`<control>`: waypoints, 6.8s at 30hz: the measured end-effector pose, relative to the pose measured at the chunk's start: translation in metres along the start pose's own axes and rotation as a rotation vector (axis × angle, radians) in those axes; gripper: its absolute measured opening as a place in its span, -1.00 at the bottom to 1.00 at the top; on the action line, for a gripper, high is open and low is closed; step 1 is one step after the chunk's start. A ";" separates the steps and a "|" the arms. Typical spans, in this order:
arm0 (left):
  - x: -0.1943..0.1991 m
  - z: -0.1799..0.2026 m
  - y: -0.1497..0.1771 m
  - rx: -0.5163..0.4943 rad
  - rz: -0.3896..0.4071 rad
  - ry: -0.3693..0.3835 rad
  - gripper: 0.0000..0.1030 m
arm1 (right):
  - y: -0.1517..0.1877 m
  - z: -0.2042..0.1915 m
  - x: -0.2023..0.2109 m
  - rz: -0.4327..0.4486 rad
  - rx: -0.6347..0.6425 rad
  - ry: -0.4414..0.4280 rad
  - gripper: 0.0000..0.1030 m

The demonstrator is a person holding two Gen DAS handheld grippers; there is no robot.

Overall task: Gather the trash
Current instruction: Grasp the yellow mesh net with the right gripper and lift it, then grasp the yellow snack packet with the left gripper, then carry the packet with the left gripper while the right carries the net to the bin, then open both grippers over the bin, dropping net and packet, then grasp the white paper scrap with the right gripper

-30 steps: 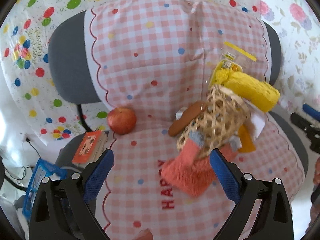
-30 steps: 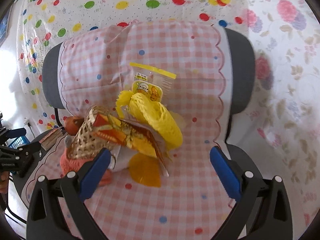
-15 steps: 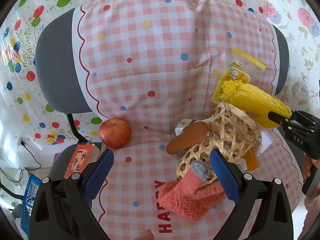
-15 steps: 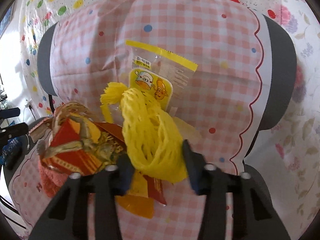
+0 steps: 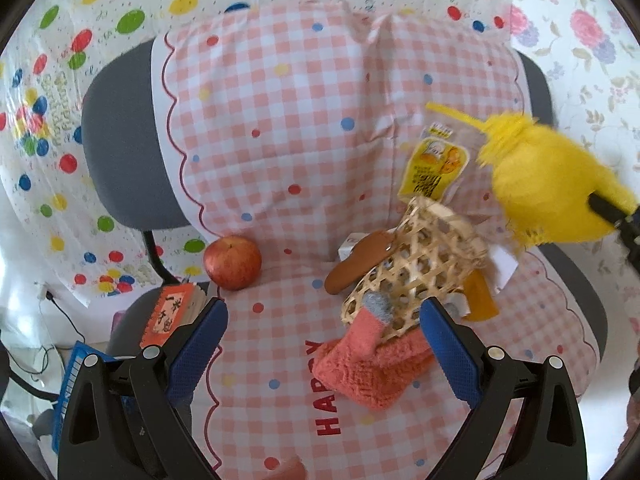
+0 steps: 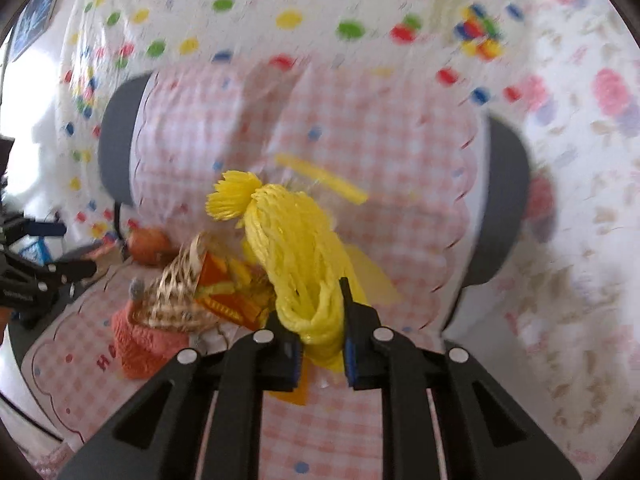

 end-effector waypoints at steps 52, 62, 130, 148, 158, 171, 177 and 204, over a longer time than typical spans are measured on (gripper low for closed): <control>-0.115 0.151 -0.131 -0.292 0.197 0.472 -0.98 | 0.035 0.104 -0.012 -0.062 -0.273 0.155 -0.71; 0.020 0.182 -0.128 -0.194 0.376 0.546 -0.98 | 0.024 0.114 0.102 0.061 -0.312 0.286 -0.71; 0.067 0.280 0.209 -0.240 -0.018 0.756 -0.23 | 0.298 0.086 0.271 -0.351 -0.681 0.531 -0.06; 0.076 0.152 0.163 -0.097 0.037 0.535 0.01 | 0.183 0.024 0.233 -0.205 -0.444 0.335 0.01; 0.060 0.070 0.140 0.005 0.052 0.328 0.14 | 0.145 -0.026 0.156 -0.209 -0.322 0.127 0.01; 0.016 0.038 0.110 0.041 0.036 0.212 0.30 | 0.131 -0.030 0.081 -0.200 -0.245 0.028 0.00; -0.010 0.051 0.098 0.052 0.005 0.204 0.30 | 0.126 -0.021 0.046 -0.201 -0.227 -0.018 -0.27; -0.066 0.074 0.071 0.031 -0.025 0.215 0.30 | 0.161 0.018 -0.080 -0.395 -0.061 0.028 -0.27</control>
Point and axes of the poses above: each gripper's, at about its wrist camera, not at the fingertips, and x roughly against the way its jaws point, z to its right, y to its underside, the point moved 3 cm from there along -x, roughly the way its jaws point, and after that the axes turned 10 degrees about z, right-handed, at the moved point
